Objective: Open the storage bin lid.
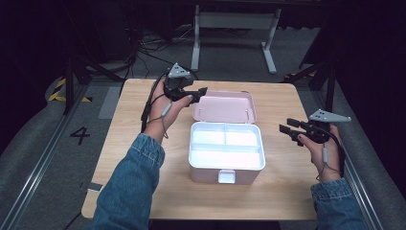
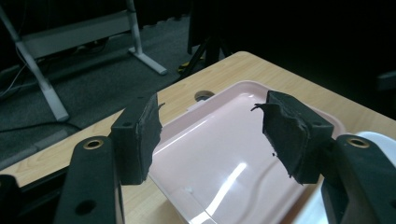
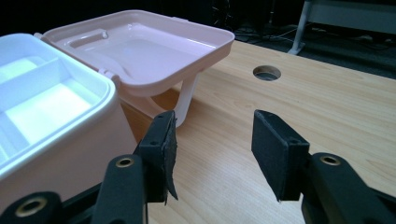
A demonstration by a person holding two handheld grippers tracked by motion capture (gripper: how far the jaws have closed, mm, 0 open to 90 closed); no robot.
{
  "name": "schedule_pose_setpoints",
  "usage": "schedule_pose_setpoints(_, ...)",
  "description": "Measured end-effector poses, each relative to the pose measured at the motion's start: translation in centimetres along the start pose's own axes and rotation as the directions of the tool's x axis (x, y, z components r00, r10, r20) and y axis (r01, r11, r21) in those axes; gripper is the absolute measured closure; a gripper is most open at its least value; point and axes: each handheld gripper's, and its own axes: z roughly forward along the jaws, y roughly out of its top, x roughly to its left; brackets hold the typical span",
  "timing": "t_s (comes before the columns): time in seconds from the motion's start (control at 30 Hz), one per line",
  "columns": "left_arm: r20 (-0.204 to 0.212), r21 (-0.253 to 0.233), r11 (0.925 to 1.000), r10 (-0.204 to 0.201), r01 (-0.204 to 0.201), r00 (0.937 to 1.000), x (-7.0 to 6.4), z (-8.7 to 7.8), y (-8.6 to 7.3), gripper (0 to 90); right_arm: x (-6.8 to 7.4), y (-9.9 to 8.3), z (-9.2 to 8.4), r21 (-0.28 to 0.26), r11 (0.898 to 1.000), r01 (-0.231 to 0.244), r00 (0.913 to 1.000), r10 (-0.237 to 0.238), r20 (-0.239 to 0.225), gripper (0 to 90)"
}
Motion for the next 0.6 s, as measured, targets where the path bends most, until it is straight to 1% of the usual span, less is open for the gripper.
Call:
schedule_pose_setpoints(0.1, 0.005, 0.005, 0.9995, 0.03, -0.03, 0.9995, -0.8, -2.1, 0.1, 37.3, -0.3, 0.5, 0.3, -0.005, 1.0, -0.003, 1.0, 0.003, -0.001, 50.8)
schedule_pose_setpoints(0.13, 0.005, 0.005, 0.9995, 0.03, -0.03, 0.9995, -0.8, -2.1, 0.1, 37.2, -0.3, 0.5, 0.3, -0.005, 1.0, -0.003, 1.0, 0.003, -0.001, 50.8)
schedule_pose_setpoints(0.17, 0.002, 0.004, 0.9992, 0.039, -0.039, 0.9992, -1.0, -2.9, 0.1, 37.2, -0.3, 0.5, 0.3, -0.007, 1.0, 0.0, 1.0, 0.0, -0.002, 50.7)
schedule_pose_setpoints(0.2, 0.0, 0.0, 0.999, 0.044, -0.044, 0.999, -1.2, -3.5, 0.0, 37.1, -0.2, 0.6, 0.3, 0.008, 1.0, 0.005, 0.9999, -0.005, -0.011, 49.7)
schedule_pose_setpoints(0.23, 0.008, 0.006, 0.9982, 0.059, -0.059, 0.9982, -1.6, -4.4, -0.1, 36.8, -0.2, 0.6, 0.3, 0.024, 1.0, 0.018, 0.9997, -0.018, -0.017, 49.6)
schedule_pose_setpoints(0.27, 0.008, 0.006, 0.9982, 0.059, -0.059, 0.9982, -1.6, -4.4, -0.1, 36.6, -0.2, 0.6, 0.3, 0.024, 1.0, 0.018, 0.9997, -0.018, -0.017, 49.6)
schedule_pose_setpoints(0.3, 0.016, 0.011, 0.998, 0.062, -0.063, 0.9979, -1.9, -4.8, -0.2, 36.6, -0.1, 0.7, 0.3, 0.034, 0.999, 0.03, 0.9993, -0.03, -0.022, 49.6)
schedule_pose_setpoints(0.33, 0.028, 0.025, 0.9963, 0.081, -0.082, 0.9963, -2.1, -5.6, -0.4, 36.4, 0.0, 0.8, 0.0, 0.041, 0.999, 0.034, 0.9985, -0.032, -0.045, 49.0)
schedule_pose_setpoints(0.37, 0.031, 0.035, 0.9953, 0.089, -0.09, 0.9955, -2.3, -6.0, -0.5, 36.3, 0.0, 0.8, -0.1, 0.039, 0.999, 0.038, 0.9981, -0.036, -0.05, 48.9)
schedule_pose_setpoints(0.4, 0.031, 0.035, 0.9953, 0.089, -0.09, 0.9955, -2.3, -6.0, -0.5, 36.3, 0.0, 0.8, -0.1, 0.039, 0.999, 0.038, 0.9981, -0.036, -0.05, 48.9)
schedule_pose_setpoints(0.43, 0.023, 0.043, 0.9936, 0.103, -0.104, 0.9944, -2.5, -6.6, -0.8, 36.2, 0.2, 1.0, -0.5, 0.044, 0.998, 0.046, 0.9975, -0.043, -0.056, 48.9)
schedule_pose_setpoints(0.47, 0.02, 0.046, 0.9923, 0.115, -0.115, 0.9932, -2.5, -7.0, -0.9, 36.2, 0.2, 1.0, -0.5, 0.044, 0.998, 0.046, 0.9975, -0.043, -0.056, 48.9)
schedule_pose_setpoints(0.57, 0.027, 0.05, 0.9928, 0.107, -0.109, 0.9939, -2.5, -8.5, -1.7, 35.7, 0.4, 0.9, -0.9, 0.056, 0.997, 0.045, 0.9972, -0.041, -0.063, 48.6)
schedule_pose_setpoints(0.6, 0.023, 0.053, 0.9929, 0.105, -0.106, 0.9942, -2.4, -9.1, -2.1, 35.2, 0.4, 0.9, -1.0, 0.062, 0.997, 0.051, 0.9969, -0.047, -0.063, 48.6)
